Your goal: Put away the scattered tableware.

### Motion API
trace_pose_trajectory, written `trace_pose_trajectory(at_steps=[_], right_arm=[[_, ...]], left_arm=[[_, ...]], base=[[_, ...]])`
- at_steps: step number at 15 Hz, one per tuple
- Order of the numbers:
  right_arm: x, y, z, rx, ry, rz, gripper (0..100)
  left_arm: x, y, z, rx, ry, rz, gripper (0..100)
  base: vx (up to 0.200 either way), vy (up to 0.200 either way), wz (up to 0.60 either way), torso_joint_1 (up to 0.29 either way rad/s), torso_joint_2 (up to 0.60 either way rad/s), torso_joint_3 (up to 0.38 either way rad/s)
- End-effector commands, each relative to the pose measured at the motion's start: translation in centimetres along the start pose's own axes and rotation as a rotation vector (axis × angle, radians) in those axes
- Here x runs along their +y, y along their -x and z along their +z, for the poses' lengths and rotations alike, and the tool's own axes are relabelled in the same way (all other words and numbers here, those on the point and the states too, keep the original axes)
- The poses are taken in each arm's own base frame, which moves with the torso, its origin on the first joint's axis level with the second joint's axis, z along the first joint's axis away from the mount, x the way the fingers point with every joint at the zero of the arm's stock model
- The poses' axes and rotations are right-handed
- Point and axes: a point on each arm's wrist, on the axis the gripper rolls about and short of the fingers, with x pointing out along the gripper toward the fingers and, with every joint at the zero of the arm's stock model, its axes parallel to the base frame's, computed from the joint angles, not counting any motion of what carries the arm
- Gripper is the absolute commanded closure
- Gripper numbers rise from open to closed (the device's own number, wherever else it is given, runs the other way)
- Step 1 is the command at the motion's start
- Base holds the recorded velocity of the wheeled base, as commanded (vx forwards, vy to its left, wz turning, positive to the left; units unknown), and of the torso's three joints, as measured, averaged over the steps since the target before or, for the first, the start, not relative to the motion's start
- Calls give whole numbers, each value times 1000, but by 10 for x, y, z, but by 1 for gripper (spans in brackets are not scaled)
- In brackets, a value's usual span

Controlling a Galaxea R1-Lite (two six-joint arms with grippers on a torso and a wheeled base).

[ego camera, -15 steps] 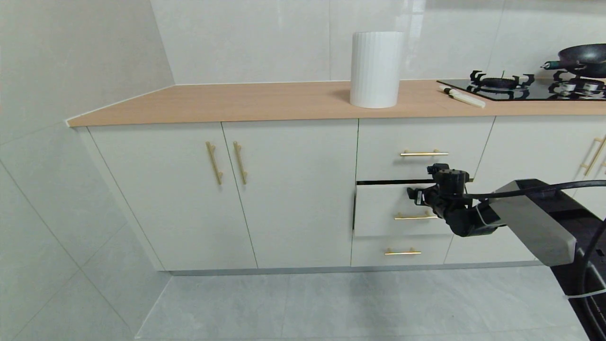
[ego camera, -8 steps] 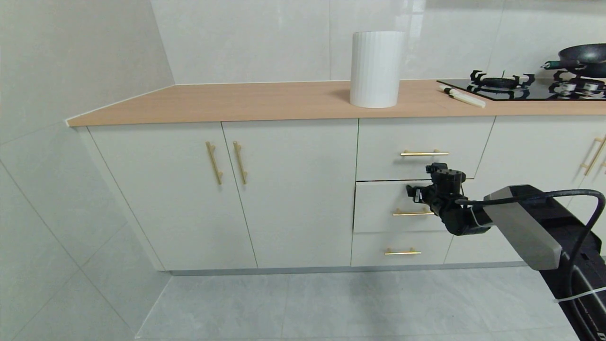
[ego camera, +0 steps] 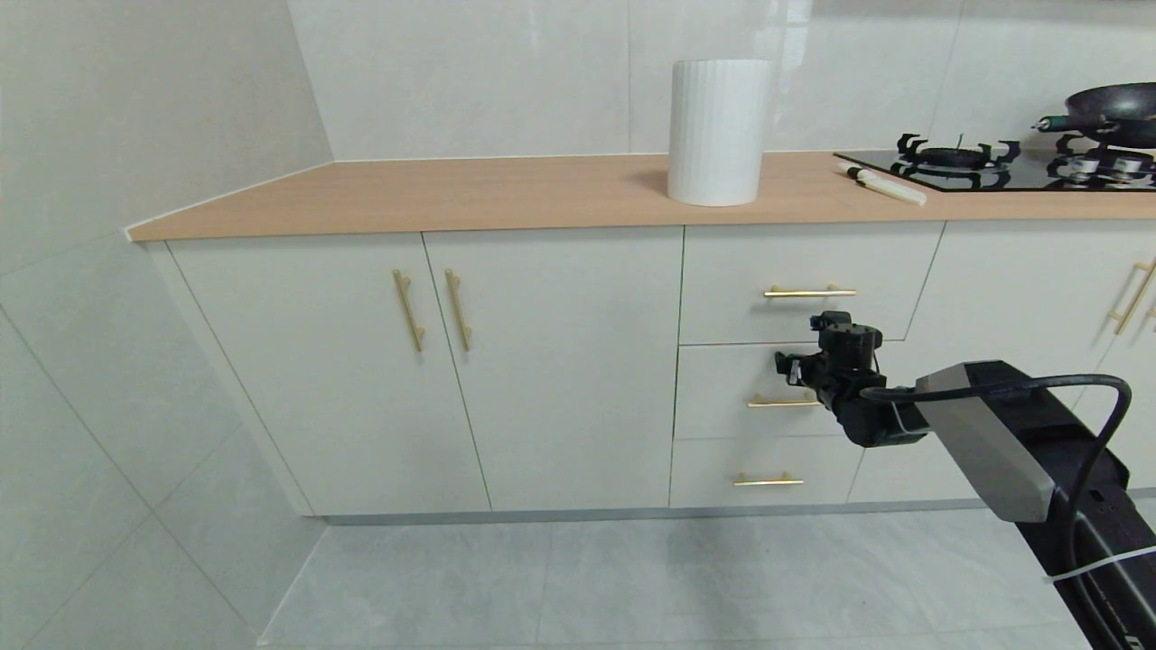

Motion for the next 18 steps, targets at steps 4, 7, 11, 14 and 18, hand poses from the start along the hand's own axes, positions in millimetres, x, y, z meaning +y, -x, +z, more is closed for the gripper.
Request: trace_pose_trajectory(at_steps=[4,7,11,14,18], right_arm=[[-1,-1,-1,0,0,-2,0],[-2,0,4,-15,-6,-20,0],[-15,23,24,-17,-8,-113,0],[-43,81,62,-40,-23,-126,0],[-81,188,145,-160,-52,-148,0]], left_arm=[[0,0,0,0,0,0,0],[0,0,0,0,0,0,0],[0,0,0,0,0,0,0],[0,0,0,0,1,0,0],[0,0,0,0,0,0,0]], base=[[0,0,0,0,0,0],[0,0,0,0,0,0],[0,0,0,0,0,0],[0,0,0,0,0,0],[0,0,0,0,0,0]])
